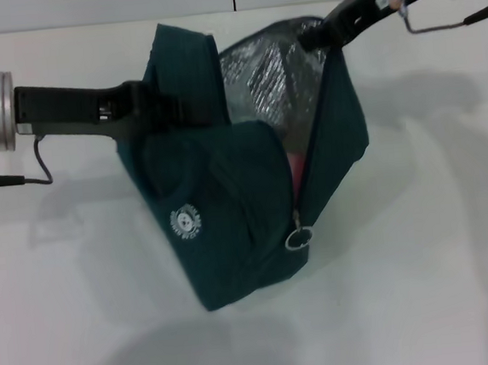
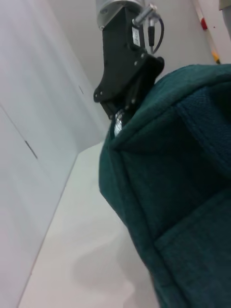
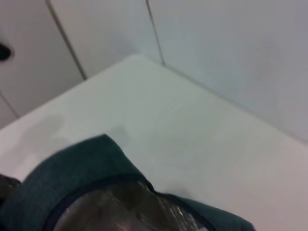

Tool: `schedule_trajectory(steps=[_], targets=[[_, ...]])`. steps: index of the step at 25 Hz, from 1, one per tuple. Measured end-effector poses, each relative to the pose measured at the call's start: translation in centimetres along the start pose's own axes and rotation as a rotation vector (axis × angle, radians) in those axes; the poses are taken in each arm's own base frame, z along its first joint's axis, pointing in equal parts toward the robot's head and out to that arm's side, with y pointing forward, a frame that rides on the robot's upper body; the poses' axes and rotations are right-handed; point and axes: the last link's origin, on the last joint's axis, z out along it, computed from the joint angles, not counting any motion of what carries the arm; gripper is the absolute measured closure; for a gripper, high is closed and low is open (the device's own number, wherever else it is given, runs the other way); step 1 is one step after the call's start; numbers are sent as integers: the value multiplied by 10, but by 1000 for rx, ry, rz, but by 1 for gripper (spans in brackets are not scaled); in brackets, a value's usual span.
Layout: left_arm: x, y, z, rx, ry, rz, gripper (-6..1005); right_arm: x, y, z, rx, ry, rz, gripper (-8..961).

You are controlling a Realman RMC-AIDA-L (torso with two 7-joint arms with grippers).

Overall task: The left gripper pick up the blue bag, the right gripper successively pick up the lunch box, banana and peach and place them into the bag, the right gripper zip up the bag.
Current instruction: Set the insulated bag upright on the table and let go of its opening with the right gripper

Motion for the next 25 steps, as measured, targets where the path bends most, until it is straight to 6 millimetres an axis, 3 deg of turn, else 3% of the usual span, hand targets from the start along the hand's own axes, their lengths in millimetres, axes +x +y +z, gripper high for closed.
schedule_trajectory(steps=[3, 9, 16, 21, 25], targets=[[5, 3, 3, -26, 30, 11, 964, -5, 0, -14, 17, -60, -18, 946], [7, 5, 22, -84, 45, -2, 964, -15, 5, -65, 19, -231, -40, 946], [-2, -7, 54, -85, 61, -53, 964, 6, 12, -94, 0, -302, -31, 946], [-4, -8, 64, -82, 78, -55, 964, 19, 21, -110, -37, -348, -27, 946], [-3, -8, 67, -81, 86, -63, 964, 32, 17, -113, -40, -345, 4, 946]])
